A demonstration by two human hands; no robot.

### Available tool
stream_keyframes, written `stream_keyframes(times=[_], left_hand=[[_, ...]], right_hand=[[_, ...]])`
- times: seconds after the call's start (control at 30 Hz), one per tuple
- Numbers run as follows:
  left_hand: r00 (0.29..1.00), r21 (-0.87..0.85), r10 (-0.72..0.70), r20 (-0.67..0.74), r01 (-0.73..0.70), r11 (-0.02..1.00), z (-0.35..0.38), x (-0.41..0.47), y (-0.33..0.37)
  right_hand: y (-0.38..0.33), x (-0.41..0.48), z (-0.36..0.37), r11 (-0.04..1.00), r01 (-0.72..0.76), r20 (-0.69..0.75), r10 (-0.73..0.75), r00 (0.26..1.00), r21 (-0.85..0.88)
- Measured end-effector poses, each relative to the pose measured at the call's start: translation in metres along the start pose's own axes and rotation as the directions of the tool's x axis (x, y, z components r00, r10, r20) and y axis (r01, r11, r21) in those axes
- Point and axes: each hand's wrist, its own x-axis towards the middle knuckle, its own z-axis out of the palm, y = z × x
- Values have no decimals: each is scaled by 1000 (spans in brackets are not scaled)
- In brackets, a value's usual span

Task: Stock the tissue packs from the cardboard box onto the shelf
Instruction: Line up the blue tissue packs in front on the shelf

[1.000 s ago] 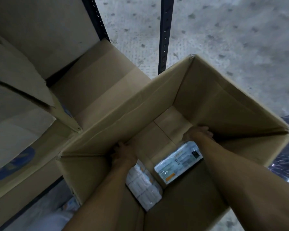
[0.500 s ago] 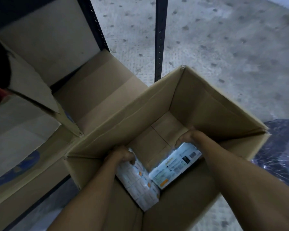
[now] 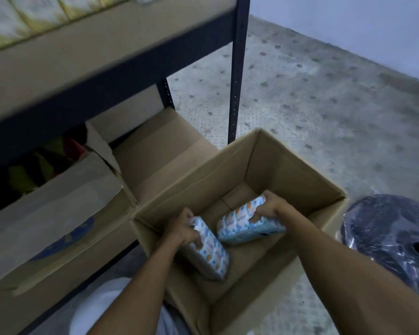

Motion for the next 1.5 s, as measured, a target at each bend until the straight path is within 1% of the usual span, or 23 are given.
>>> stream_keyframes(times=[0.07, 0.17, 0.37, 0.47, 0.53, 0.6, 0.67, 0.73, 0.83, 0.9, 0.97, 1.03, 1.1, 1.17, 1.3, 1.37, 1.43, 1.5], left_hand=[[998, -33, 34, -47, -36, 999, -8, -15, 2], [992, -75, 73, -103, -81, 994, -23, -38, 7], [953, -124, 175, -248, -210, 970, -58, -89, 19], [919, -162, 193, -344, -261, 952, -80, -118, 26], [891, -214, 228, -394, -329, 920, -95, -138, 31], [856, -229, 276, -437, -402, 886, -110, -159, 36], [820, -282, 304, -485, -476, 833, -122, -180, 37], [778, -323, 338, -529, -553, 768, -134, -200, 40], [713, -334, 371, -595, -639, 693, -153, -233, 46], [665, -316, 376, -645, -680, 661, -168, -253, 48], [636, -318, 373, -676, -708, 631, -183, -270, 48], [609, -334, 375, -698, -741, 582, -199, -285, 47], [564, -328, 377, -735, -782, 531, -216, -303, 48], [519, -303, 367, -772, -808, 505, -233, -319, 49], [456, -233, 372, -809, -828, 510, -272, -354, 47], [431, -200, 370, -823, -830, 522, -293, -371, 45], [403, -151, 374, -836, -822, 549, -314, -386, 42], [379, -76, 388, -840, -790, 608, -333, -396, 38]], right_hand=[[-4, -20, -3, 997, 42, -22, -41, 999, 69], [-7, -43, -8, 988, 108, -78, -99, 992, 113], [-15, -97, -31, 959, 261, -168, -241, 956, 110], [-21, -128, -47, 935, 347, -233, -322, 918, 72], [-28, -149, -59, 914, 403, -275, -378, 884, 41], [-36, -173, -71, 886, 464, -312, -437, 844, 13], [-45, -198, -81, 860, 510, -356, -481, 801, -15], [-54, -225, -89, 829, 559, -408, -507, 759, 11], [-64, -263, -99, 753, 656, -469, -560, 683, 55], [-70, -287, -105, 690, 720, -507, -594, 624, 78], [-77, -310, -111, 630, 769, -544, -609, 577, 111], [-85, -332, -116, 568, 811, -564, -628, 536, 138], [-91, -351, -119, 497, 854, -573, -658, 488, 155], [-98, -363, -122, 439, 884, -584, -679, 445, 162], [-117, -376, -124, 330, 923, -598, -705, 381, 198], [-128, -379, -121, 251, 943, -606, -723, 333, 218], [-139, -382, -115, 175, 957, -607, -743, 282, 230], [-152, -380, -109, 132, 962, -591, -766, 253, 240]])
